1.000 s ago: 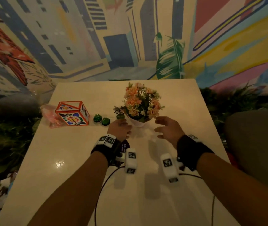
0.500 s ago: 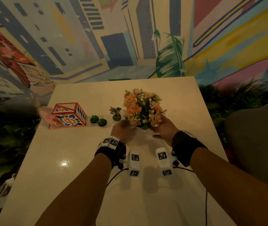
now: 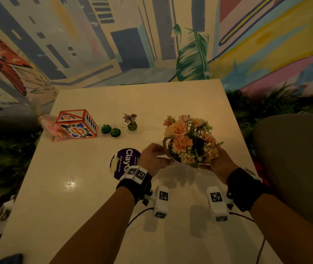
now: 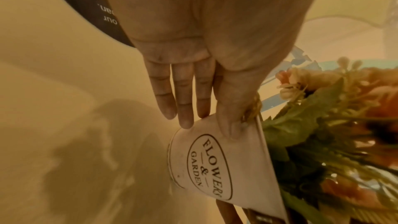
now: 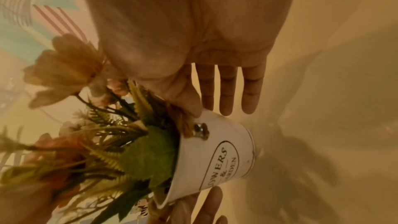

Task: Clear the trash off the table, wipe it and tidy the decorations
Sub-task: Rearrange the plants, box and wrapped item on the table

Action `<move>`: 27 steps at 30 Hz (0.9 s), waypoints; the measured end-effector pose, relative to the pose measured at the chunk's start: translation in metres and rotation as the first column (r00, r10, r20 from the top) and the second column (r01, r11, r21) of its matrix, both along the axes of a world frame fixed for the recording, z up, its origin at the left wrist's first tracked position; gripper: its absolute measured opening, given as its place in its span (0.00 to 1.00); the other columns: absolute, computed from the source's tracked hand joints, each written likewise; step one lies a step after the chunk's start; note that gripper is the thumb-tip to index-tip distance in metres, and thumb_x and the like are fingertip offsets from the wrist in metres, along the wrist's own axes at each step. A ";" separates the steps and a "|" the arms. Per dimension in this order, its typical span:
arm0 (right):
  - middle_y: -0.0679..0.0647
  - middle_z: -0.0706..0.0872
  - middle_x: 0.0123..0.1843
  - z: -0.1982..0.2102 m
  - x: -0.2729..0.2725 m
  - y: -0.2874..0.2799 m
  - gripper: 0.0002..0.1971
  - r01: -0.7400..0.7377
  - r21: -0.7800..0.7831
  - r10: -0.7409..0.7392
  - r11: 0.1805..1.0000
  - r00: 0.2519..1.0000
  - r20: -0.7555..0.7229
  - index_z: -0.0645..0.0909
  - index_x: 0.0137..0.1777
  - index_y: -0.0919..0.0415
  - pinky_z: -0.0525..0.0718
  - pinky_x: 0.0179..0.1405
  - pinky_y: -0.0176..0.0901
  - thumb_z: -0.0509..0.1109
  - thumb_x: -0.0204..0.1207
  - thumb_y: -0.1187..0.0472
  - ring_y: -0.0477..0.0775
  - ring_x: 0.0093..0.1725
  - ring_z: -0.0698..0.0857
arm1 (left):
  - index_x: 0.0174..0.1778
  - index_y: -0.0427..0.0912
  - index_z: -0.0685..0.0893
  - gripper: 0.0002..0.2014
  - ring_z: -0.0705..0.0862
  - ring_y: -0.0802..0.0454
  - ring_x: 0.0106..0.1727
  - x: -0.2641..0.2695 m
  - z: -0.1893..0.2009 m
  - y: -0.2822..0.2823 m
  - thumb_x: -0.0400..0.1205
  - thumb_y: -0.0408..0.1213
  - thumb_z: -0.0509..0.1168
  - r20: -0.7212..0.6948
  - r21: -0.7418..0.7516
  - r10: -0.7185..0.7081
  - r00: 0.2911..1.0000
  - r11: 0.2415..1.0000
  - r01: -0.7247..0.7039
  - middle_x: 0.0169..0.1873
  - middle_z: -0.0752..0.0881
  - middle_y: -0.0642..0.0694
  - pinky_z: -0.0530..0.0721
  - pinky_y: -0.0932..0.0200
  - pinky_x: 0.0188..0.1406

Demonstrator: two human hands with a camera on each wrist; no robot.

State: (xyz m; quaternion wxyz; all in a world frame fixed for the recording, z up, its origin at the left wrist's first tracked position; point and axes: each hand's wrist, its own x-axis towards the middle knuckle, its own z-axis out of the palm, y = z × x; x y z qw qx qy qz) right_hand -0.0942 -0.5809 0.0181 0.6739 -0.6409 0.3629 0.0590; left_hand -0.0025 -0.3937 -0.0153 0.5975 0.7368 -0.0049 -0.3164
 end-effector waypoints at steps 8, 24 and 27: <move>0.66 0.83 0.64 -0.002 -0.014 -0.005 0.21 0.007 0.035 -0.009 0.999 0.999 0.038 0.75 0.70 0.62 0.84 0.55 0.61 0.59 0.80 0.77 0.62 0.53 0.85 | 0.58 0.41 0.72 0.36 0.84 0.28 0.55 -0.010 0.004 -0.008 0.57 0.18 0.78 -0.105 -0.139 -0.008 0.994 0.990 -0.006 0.49 0.84 0.37 0.83 0.29 0.54; 0.61 0.87 0.57 -0.013 -0.029 -0.007 0.22 0.014 0.035 -0.016 0.999 0.999 0.041 0.77 0.67 0.60 0.86 0.51 0.58 0.64 0.76 0.79 0.55 0.46 0.88 | 0.55 0.42 0.74 0.29 0.85 0.29 0.54 -0.020 0.000 -0.009 0.64 0.15 0.75 -0.055 -0.048 -0.051 0.997 0.998 0.048 0.47 0.85 0.39 0.84 0.32 0.56; 0.60 0.87 0.55 -0.017 -0.029 -0.008 0.23 0.031 0.032 -0.032 0.999 0.999 0.034 0.77 0.68 0.61 0.88 0.45 0.52 0.64 0.76 0.79 0.52 0.42 0.89 | 0.57 0.41 0.74 0.29 0.87 0.32 0.51 -0.020 -0.001 -0.009 0.65 0.16 0.75 -0.042 -0.039 -0.070 0.997 0.997 0.069 0.49 0.85 0.39 0.85 0.33 0.55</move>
